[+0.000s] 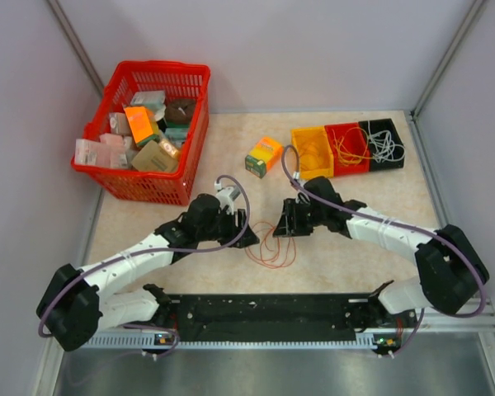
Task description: Untangle the cables
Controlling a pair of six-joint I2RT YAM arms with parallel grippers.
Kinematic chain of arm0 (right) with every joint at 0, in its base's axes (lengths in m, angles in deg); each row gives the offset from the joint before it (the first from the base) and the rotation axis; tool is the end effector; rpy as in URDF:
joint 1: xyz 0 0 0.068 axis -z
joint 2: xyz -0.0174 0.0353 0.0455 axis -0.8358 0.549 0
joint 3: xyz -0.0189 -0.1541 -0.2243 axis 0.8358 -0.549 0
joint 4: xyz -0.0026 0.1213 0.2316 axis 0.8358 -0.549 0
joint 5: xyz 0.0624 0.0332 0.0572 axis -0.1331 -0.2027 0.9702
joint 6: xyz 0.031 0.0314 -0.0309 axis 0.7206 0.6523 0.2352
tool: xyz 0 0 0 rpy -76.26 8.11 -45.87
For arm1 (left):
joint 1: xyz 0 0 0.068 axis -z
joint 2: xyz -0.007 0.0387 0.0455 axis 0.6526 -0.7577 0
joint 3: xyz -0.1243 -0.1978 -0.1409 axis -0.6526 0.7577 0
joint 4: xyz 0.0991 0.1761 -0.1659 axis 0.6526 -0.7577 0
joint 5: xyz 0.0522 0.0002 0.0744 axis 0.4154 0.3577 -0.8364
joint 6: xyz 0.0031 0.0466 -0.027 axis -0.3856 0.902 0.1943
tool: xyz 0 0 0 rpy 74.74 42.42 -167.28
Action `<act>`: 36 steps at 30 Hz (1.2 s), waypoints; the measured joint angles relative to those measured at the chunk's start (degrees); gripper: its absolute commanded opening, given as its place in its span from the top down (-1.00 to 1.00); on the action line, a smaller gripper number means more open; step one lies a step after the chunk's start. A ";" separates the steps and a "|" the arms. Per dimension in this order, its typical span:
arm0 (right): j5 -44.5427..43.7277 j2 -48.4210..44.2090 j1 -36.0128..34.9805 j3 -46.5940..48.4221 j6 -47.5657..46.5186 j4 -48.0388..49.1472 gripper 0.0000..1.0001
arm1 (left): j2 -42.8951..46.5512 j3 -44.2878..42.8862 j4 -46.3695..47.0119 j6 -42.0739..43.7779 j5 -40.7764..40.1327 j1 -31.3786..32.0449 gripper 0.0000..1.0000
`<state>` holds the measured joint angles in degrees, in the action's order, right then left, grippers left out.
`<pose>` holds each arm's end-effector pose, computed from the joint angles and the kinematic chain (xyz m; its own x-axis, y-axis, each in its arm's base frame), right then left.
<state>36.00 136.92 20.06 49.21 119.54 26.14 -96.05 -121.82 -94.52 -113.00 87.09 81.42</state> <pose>0.2136 0.1753 0.2028 -0.9153 -0.0274 -0.4019 -0.2892 0.7393 0.6082 0.1706 -0.1611 0.2209 -0.8248 -0.0100 -0.5653 0.4114 0.6752 -0.6122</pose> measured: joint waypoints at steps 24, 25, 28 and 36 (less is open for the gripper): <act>-5.66 6.69 -6.36 -1.33 2.75 0.68 -0.08 | 0.57 2.23 3.87 -2.89 1.88 0.02 -0.10; -6.45 5.05 -6.38 -1.73 2.45 0.52 -0.08 | 0.57 2.23 3.89 -2.89 1.88 0.02 -0.10; -7.76 1.90 -6.36 -2.27 1.62 0.04 -0.04 | 0.57 2.23 3.96 -2.89 1.92 0.02 -0.10; -7.39 6.97 -6.38 -2.38 1.20 0.55 0.55 | 0.72 2.23 4.55 -2.93 2.27 0.02 -0.10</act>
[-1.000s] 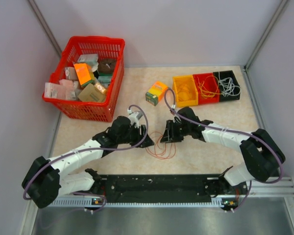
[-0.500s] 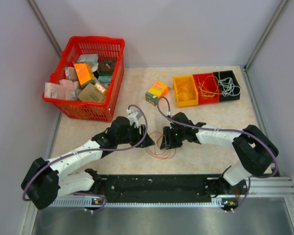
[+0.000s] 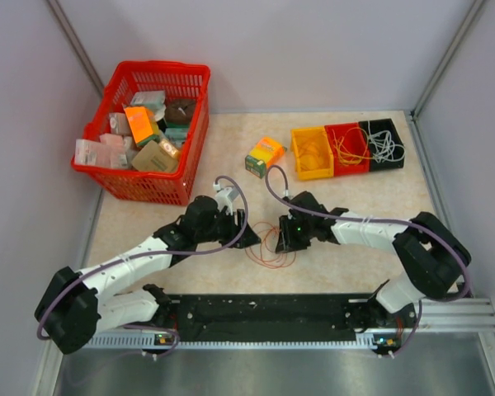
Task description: Untangle the cables
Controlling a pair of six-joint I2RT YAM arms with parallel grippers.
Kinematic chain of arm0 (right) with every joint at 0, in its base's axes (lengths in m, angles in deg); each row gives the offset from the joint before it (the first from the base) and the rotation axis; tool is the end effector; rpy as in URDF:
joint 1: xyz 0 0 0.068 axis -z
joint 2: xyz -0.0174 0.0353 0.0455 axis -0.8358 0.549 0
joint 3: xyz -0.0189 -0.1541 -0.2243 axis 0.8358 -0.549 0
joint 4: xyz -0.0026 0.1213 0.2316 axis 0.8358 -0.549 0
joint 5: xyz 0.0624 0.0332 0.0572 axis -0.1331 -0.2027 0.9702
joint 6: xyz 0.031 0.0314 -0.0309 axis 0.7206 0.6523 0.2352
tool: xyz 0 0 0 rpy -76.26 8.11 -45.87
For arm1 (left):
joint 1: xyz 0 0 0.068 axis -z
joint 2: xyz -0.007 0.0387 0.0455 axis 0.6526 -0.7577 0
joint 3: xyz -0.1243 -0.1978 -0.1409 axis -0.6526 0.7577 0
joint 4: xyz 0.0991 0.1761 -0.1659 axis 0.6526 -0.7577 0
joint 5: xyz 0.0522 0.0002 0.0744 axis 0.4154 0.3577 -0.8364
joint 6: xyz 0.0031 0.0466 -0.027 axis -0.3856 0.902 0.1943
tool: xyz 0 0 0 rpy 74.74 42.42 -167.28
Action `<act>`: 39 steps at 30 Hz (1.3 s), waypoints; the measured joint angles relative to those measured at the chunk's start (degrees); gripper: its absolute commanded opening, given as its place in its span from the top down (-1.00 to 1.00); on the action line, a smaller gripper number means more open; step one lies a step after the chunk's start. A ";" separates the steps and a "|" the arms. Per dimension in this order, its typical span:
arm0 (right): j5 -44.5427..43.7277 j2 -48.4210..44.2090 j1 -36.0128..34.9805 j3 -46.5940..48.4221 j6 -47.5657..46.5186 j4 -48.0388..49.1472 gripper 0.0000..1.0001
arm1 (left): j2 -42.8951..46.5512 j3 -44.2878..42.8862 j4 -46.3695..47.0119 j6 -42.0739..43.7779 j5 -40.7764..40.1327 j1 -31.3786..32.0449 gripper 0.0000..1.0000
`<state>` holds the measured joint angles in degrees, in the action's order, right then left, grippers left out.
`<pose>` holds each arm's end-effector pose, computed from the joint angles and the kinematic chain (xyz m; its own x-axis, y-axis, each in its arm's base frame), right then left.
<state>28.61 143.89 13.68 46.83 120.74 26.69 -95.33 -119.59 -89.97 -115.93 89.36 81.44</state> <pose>0.1971 0.1961 0.1588 -0.9383 -0.1047 -0.3297 -0.2654 0.8292 0.4919 0.1682 -0.1608 0.2180 -0.8323 -0.0445 -0.5526 0.4072 0.6274 -0.6638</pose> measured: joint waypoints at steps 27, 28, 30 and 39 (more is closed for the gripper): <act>-6.03 -25.14 0.09 50.97 -11.37 -21.53 1.00 | 16.48 -4.02 1.77 6.03 -2.47 0.00 -0.49; -6.03 -24.81 0.09 51.43 -11.63 -21.64 1.00 | 16.74 -4.13 1.55 6.49 -2.82 0.00 -0.45; -6.12 -24.50 0.09 51.54 -12.00 -22.29 1.00 | 17.27 -4.92 0.39 7.52 -3.89 0.00 -0.43; -6.75 -24.09 0.09 56.72 -13.35 -25.81 1.00 | 15.52 -10.03 -1.20 10.82 -6.93 0.00 -0.65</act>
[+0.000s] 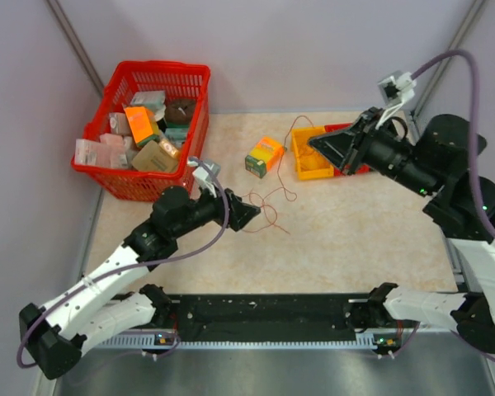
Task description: Untangle the cables
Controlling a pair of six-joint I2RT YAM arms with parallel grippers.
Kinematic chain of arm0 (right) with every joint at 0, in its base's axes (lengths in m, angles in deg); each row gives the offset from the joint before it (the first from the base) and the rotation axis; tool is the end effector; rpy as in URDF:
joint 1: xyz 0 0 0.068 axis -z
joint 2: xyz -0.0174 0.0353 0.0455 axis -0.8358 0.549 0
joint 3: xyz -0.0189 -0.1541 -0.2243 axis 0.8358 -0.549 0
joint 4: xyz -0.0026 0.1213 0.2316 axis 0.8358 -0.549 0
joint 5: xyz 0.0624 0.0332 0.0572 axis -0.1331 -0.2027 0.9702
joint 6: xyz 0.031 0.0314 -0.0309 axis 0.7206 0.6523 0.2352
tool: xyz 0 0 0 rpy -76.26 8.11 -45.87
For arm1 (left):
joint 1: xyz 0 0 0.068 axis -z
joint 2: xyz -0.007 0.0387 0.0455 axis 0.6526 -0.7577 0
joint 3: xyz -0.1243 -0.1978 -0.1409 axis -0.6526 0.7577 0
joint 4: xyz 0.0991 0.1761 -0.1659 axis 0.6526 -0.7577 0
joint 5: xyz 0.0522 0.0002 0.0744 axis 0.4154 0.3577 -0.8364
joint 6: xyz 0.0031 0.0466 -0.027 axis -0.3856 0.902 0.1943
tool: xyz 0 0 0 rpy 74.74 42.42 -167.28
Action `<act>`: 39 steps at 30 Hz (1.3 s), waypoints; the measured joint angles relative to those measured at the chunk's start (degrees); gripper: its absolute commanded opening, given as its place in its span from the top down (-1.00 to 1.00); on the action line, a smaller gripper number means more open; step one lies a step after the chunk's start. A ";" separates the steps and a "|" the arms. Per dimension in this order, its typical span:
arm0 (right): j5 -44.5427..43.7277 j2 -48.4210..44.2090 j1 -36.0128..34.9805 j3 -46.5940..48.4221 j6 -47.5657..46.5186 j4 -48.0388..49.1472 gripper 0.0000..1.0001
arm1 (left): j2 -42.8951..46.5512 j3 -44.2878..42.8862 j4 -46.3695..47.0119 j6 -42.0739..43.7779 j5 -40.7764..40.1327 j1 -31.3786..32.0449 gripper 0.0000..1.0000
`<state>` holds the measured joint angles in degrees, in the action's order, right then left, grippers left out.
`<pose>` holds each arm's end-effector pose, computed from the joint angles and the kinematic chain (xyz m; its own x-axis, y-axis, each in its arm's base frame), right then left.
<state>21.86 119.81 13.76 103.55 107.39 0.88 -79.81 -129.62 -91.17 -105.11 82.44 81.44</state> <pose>0.1172 0.1156 0.5375 -0.3087 0.2252 -0.9241 -0.7094 0.5927 0.3814 0.1453 -0.1357 0.3310 -0.4621 -0.1867 -0.8670 0.6694 0.5679 -0.4790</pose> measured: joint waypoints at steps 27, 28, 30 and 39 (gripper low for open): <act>-5.86 -6.75 0.02 26.45 -7.08 5.70 1.00 | -35.69 1.60 10.05 -7.50 4.17 -0.13 -0.43; -7.02 -8.20 0.02 22.51 -7.28 6.23 1.00 | -33.83 1.73 9.77 -7.32 4.24 -0.13 -0.44; -10.03 -11.19 0.04 12.31 -7.26 7.28 1.00 | -29.29 1.75 9.51 -6.73 4.57 -0.13 -0.46; -25.16 -13.35 0.04 -24.37 -7.10 1.29 1.00 | -21.07 0.35 7.85 -4.90 6.97 -0.13 -0.46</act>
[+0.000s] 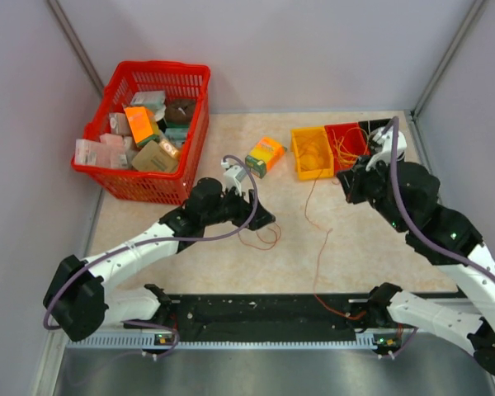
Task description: Untangle the cables
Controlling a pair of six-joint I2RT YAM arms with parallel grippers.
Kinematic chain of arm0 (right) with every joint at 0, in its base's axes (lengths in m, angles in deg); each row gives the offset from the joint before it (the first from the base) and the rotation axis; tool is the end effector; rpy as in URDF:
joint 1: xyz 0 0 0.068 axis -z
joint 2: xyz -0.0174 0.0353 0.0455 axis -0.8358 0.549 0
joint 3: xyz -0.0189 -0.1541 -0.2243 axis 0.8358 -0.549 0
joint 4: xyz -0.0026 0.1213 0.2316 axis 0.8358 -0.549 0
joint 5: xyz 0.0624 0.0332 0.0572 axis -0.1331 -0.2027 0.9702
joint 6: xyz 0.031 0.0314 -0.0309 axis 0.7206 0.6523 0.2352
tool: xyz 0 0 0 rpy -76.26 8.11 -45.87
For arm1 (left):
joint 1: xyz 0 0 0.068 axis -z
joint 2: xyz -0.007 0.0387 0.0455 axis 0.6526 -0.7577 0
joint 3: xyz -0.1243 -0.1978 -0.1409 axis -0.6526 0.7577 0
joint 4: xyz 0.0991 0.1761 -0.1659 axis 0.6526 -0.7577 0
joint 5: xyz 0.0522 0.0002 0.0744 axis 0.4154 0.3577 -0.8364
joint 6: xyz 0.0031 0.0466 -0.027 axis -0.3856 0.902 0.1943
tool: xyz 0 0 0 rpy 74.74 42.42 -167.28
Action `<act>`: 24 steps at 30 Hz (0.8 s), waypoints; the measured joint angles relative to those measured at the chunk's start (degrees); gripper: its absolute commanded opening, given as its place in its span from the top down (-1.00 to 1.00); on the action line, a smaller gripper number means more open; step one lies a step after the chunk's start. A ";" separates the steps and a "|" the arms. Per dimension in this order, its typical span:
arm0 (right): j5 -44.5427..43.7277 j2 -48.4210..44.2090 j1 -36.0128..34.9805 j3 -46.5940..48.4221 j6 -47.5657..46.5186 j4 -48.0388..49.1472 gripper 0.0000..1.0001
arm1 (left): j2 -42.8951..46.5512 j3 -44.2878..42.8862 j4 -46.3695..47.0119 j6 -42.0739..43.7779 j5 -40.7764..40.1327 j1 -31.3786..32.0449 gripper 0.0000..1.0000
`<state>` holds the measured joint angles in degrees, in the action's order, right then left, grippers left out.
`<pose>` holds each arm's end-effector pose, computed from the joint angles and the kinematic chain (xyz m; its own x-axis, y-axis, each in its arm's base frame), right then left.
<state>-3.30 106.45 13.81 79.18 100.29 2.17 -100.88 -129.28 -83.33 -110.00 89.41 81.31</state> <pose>0.1136 0.0910 0.4498 -0.2490 0.1088 -0.9624 -0.3822 0.9020 0.2009 0.1968 -0.1846 0.2640 -0.6900 -0.0631 -0.7211 0.5761 0.5554 -0.5998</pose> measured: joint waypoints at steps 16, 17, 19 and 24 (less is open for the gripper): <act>-10.10 0.66 0.00 8.22 -2.58 -2.75 1.00 | 0.00 -1.53 -0.98 -0.55 2.54 0.00 -0.46; -9.99 1.18 0.00 7.96 -2.67 -2.67 1.00 | 0.07 -1.53 -0.98 -0.68 2.54 0.00 -0.47; -9.27 1.60 0.00 4.98 -2.38 -1.81 1.00 | 0.63 -1.49 -1.18 -0.87 2.51 0.00 -0.46; -4.24 -0.02 0.00 -9.77 3.15 -2.40 1.00 | 2.51 -1.46 -1.44 -0.87 2.54 0.00 -0.47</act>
<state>-7.54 106.43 13.81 69.41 103.43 -0.24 -98.37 -130.74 -84.77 -110.88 91.94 81.31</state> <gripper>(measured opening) 0.008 0.732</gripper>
